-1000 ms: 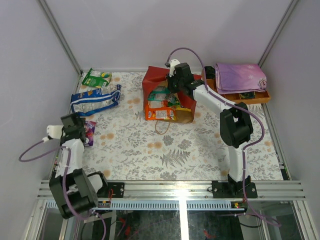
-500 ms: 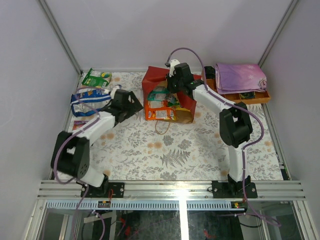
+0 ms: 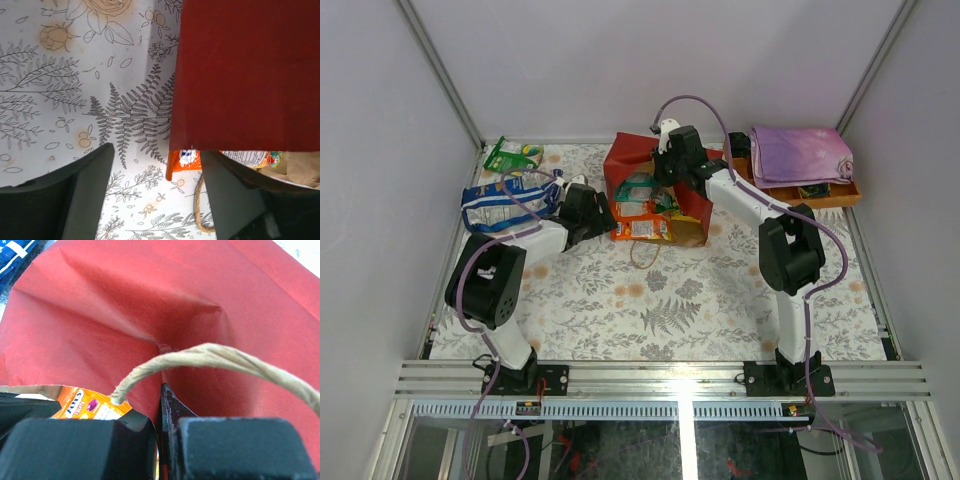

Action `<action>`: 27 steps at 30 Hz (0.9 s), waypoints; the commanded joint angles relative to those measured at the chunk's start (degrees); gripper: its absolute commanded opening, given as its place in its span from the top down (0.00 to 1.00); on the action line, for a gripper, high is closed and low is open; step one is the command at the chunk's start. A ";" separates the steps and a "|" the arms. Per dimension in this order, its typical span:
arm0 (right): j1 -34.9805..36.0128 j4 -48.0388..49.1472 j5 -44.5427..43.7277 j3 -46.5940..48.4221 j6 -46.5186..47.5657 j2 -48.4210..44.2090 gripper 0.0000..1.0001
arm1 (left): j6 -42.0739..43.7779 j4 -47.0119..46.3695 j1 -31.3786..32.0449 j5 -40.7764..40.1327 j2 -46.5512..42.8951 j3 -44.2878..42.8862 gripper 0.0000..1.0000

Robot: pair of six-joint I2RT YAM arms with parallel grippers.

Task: Take the snacks out of the paper bag
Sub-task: Take out the snack from the paper bag.

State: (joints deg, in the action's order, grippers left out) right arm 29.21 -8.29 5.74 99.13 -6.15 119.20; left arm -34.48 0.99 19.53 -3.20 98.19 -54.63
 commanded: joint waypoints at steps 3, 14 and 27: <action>-0.44 0.42 1.60 0.95 -1.22 -0.44 1.00 | 1.88 -7.39 0.42 3.37 4.17 -1.41 0.44; -0.42 0.49 2.05 1.24 -1.16 0.27 1.00 | -0.08 -10.43 1.12 3.55 4.62 1.64 0.68; -0.44 -0.01 1.93 2.15 -0.90 0.78 1.00 | -3.37 -14.60 1.40 7.04 1.96 6.69 1.00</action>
State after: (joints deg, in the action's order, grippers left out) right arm 29.19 -8.97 6.76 99.13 -6.33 119.22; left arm -36.69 -10.79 20.27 1.34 102.89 -50.57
